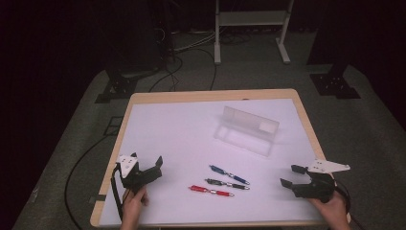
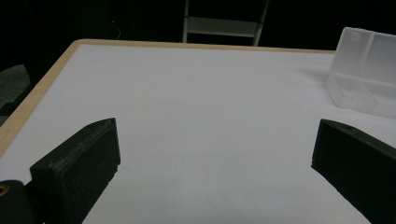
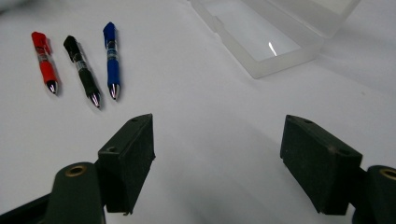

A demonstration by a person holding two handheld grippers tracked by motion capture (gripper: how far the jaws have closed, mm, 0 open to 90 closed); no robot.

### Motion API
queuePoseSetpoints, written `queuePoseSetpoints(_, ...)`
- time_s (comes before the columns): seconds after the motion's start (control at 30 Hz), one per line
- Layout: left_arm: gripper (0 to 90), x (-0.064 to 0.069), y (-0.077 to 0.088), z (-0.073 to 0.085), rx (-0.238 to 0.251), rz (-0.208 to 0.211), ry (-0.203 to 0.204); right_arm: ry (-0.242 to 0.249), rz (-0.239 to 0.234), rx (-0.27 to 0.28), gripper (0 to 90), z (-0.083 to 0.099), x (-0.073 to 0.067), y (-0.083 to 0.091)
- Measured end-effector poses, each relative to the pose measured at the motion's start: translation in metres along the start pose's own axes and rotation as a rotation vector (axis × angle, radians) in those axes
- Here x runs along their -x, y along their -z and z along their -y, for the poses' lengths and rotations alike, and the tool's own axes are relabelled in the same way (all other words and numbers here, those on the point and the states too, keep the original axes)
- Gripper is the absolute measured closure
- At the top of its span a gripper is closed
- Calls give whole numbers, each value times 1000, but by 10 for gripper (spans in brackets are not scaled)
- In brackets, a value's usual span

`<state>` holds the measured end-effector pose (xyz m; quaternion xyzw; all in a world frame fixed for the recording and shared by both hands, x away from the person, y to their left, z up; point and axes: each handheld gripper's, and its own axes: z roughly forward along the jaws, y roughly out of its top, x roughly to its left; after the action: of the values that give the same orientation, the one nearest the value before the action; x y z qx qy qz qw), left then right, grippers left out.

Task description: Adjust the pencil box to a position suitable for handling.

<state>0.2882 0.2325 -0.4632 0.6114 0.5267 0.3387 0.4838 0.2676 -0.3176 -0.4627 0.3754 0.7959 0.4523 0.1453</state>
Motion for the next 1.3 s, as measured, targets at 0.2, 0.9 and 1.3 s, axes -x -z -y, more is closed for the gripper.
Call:
queuePoseSetpoints(0.2,3,0,1,0,4,8,-8,24,-6,21,252,-6,-9,4)
queuePoseSetpoints(0.9,4,1,3,1,18,15,-12,118,-58,-19,252,-39,-34,-7)
queuePoseSetpoints(1.3,4,1,2,1,19,24,-17,169,-103,-48,251,-54,-47,-22)
